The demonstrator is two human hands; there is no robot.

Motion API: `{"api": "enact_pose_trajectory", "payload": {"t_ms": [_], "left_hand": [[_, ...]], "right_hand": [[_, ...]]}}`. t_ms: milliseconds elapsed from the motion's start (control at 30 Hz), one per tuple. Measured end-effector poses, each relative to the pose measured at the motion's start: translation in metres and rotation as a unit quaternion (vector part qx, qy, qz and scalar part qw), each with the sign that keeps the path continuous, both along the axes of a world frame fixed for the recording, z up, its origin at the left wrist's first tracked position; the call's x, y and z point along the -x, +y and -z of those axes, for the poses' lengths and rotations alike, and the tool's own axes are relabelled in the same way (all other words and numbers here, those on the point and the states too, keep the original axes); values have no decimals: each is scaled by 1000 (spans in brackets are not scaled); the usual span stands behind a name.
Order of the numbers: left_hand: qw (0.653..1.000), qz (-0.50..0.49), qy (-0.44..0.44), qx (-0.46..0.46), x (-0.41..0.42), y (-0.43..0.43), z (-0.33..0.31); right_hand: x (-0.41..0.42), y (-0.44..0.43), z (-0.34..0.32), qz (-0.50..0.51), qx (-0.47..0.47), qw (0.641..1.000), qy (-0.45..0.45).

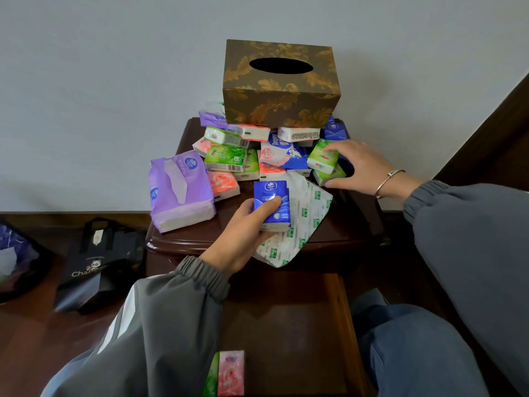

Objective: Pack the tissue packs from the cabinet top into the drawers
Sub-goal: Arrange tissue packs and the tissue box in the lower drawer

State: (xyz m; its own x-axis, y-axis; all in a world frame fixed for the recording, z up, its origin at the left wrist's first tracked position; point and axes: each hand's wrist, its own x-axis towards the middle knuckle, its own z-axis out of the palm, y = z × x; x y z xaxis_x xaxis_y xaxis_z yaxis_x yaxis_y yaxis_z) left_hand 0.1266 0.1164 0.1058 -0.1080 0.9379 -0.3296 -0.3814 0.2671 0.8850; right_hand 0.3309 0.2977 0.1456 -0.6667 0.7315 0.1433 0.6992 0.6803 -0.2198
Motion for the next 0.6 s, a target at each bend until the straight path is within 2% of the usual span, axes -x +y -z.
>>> {"api": "enact_pose_trajectory", "payload": {"t_ms": [200,333,467,600], "left_hand": [[1000,1,1,4,1,0,0],[1000,2,-2,3,0,0,1],[1000,2,-3,1,1,1,1],[1000,-5,-4,7,-1,0,0]], "right_hand": [[21,15,-2,9,39,996,-83],[15,15,3,-6,44,996,-76],[5,13,4,-23,95,993,-61],[10,14,4,-9,99,991,-94]]}}
